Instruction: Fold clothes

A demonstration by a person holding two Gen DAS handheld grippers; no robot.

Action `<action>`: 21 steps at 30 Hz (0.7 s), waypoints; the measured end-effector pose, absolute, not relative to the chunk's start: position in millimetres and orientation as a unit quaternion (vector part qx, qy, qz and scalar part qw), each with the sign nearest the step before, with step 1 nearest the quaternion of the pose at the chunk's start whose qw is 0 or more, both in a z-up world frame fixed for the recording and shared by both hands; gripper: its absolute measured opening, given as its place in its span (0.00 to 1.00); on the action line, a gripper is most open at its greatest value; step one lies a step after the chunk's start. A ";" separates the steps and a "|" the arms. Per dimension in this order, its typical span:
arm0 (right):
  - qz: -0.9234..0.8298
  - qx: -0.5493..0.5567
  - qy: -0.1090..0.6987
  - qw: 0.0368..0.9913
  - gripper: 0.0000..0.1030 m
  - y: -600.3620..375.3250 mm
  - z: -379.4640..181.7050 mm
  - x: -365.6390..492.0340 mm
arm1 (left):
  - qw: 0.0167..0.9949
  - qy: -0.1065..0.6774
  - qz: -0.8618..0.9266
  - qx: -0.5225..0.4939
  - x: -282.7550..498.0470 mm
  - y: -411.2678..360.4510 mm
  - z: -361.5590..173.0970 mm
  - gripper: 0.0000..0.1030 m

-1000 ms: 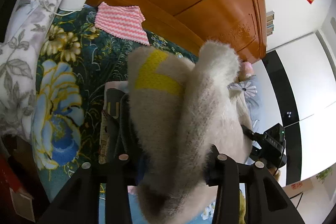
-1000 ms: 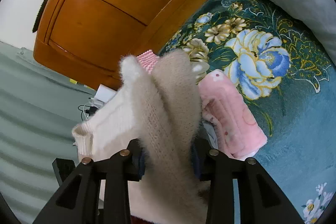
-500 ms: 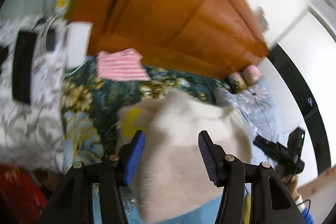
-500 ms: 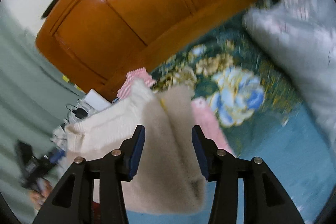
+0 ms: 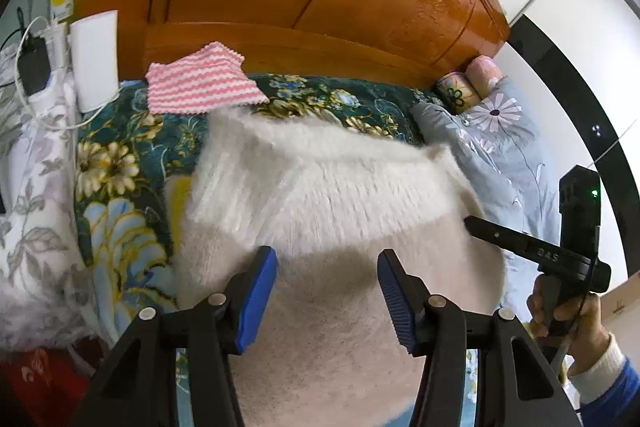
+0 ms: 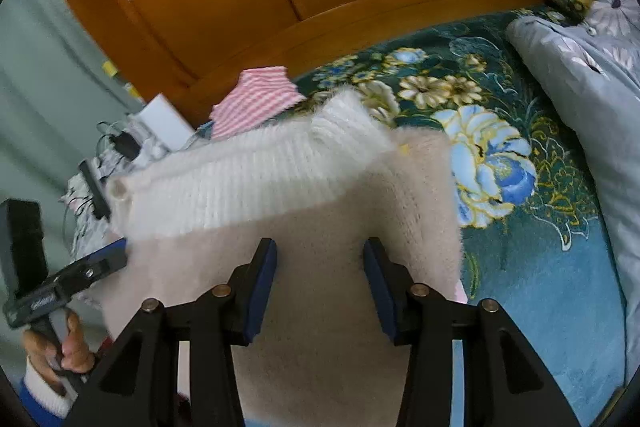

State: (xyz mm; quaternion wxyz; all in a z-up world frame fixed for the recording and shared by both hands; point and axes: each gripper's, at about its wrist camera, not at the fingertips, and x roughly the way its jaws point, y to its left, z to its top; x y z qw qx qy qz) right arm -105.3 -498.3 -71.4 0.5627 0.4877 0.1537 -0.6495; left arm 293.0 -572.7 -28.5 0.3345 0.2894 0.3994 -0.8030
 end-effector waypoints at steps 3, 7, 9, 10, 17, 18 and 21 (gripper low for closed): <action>-0.653 0.488 0.152 0.559 0.45 -498.4 -69.3 -106.1 | 0.343 0.388 -0.800 0.303 287.0 -571.5 -24.1 0.55; -0.659 0.475 0.157 0.562 0.45 -487.4 -51.1 -98.3 | 0.344 0.387 -0.803 0.294 292.9 -558.9 -6.4 0.56; -0.663 0.462 0.161 0.567 0.46 -475.3 -40.3 -89.3 | 0.338 0.374 -0.818 0.278 298.8 -543.5 5.1 0.56; -0.662 0.456 0.163 0.572 0.46 -467.9 -35.3 -84.5 | 0.335 0.370 -0.823 0.271 302.1 -537.3 8.9 0.56; -0.674 0.433 0.161 0.577 0.46 -428.1 -18.7 -55.8 | 0.327 0.395 -0.824 0.240 321.0 -511.6 10.5 0.56; -0.673 0.435 0.153 0.579 0.46 -422.1 -18.5 -51.3 | 0.326 0.397 -0.824 0.237 324.5 -506.4 10.1 0.56; -0.670 0.439 0.138 0.583 0.53 -405.4 -23.4 -35.0 | 0.323 0.403 -0.823 0.235 331.6 -491.7 5.5 0.66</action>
